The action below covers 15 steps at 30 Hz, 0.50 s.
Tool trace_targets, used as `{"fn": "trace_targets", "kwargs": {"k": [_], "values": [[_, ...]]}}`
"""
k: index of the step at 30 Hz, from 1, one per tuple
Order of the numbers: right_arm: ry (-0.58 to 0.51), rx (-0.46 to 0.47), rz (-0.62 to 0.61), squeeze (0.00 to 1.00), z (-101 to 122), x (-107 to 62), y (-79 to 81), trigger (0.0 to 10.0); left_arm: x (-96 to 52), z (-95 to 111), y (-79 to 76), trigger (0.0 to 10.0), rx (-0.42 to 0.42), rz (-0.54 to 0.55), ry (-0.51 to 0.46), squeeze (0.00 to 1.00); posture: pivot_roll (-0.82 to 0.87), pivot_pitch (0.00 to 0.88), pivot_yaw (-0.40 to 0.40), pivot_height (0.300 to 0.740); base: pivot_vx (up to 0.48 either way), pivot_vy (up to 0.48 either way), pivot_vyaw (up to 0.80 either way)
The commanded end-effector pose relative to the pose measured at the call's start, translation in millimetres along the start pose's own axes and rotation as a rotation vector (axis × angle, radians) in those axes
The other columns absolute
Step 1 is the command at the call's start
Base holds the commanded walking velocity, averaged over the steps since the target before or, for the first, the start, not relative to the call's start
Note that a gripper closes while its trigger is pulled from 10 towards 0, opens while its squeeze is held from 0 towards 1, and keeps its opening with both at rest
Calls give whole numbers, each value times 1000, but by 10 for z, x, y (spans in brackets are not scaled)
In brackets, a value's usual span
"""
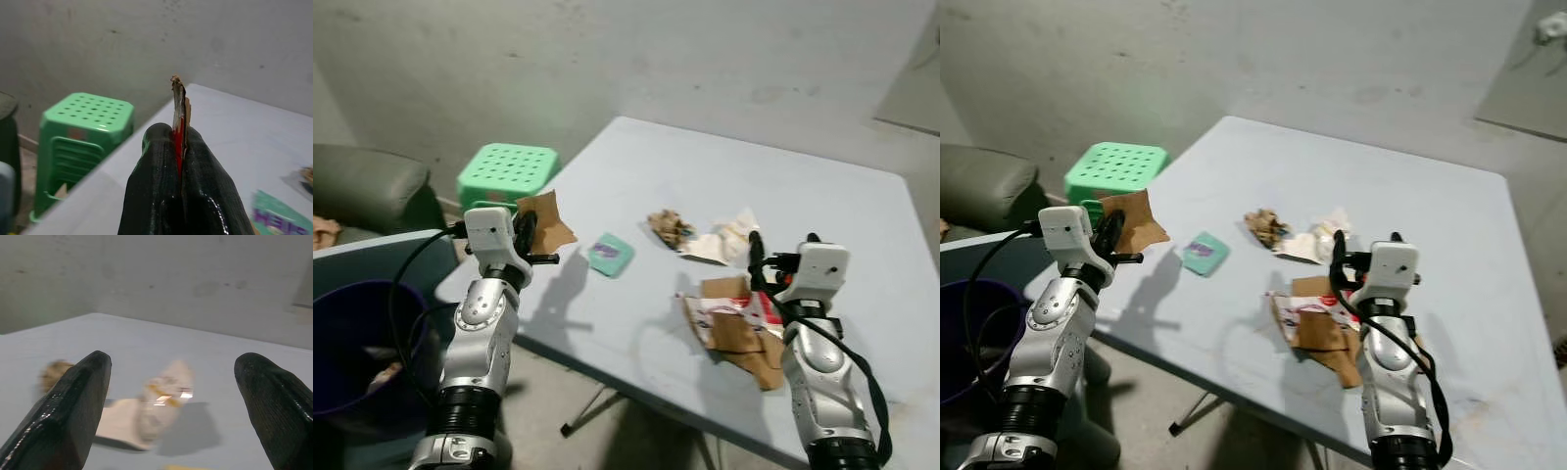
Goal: Picking trash to rubbish bin
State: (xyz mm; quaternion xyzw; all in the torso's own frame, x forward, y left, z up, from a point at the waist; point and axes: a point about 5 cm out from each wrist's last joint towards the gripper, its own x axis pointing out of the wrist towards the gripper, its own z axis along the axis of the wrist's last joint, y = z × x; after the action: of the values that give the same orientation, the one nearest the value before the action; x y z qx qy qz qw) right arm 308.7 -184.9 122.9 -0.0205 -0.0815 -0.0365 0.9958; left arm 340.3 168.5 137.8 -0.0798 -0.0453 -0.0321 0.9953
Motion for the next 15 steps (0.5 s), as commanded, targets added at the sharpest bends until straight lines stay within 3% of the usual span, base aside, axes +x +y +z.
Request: {"fn": "trace_targets", "kwargs": {"k": [1, 15], "values": [[-1, -7, -9, 0, 1, 13, -34, 10000, 22, 2, -43, 10000, 3, -17, -1, 0, 27, 0, -12, 740, 0, 379, 0], [7, -9, 5, 0, -24, 1, -6, 10000, 28, -5, -45, 10000, 6, -23, 2, 0, 29, 0, -16, 740, 0, 381, 0]]}}
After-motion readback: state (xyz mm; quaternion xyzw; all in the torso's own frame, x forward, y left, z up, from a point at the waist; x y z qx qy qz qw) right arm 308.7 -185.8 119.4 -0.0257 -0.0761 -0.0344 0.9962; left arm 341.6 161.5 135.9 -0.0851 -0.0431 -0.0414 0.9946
